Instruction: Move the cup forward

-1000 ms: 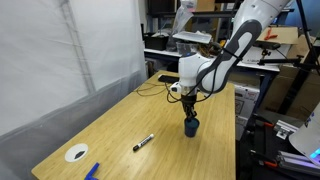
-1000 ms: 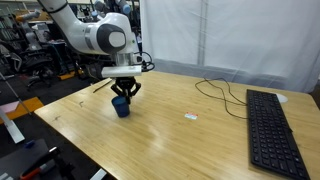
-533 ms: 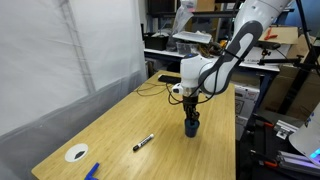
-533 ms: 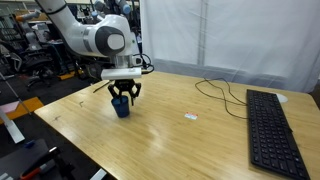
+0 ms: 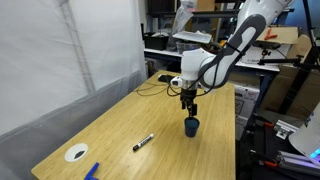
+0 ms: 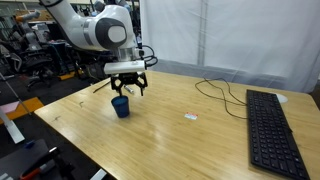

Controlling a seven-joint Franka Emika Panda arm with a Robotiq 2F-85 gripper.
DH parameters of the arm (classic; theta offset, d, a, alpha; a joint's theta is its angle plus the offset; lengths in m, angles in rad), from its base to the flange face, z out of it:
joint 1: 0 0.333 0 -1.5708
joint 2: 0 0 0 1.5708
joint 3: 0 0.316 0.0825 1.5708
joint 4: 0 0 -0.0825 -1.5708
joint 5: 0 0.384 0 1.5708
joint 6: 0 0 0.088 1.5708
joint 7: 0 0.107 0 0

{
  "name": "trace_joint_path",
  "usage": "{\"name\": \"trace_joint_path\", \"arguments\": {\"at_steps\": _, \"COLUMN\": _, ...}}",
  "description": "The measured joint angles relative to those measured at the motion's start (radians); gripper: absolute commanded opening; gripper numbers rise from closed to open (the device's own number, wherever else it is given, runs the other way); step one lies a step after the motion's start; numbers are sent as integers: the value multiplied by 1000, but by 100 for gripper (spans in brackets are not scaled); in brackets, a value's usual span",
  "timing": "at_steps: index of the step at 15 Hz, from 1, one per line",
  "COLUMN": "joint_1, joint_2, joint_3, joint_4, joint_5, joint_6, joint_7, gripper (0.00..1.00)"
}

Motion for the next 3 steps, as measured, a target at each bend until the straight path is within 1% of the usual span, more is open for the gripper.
{"name": "trace_joint_path", "arguments": {"at_steps": 3, "joint_1": -7, "joint_2": -43, "joint_3": -3, "joint_4": -13, "joint_5": 7, "joint_6": -2, "joint_7": 3, "gripper": 100}}
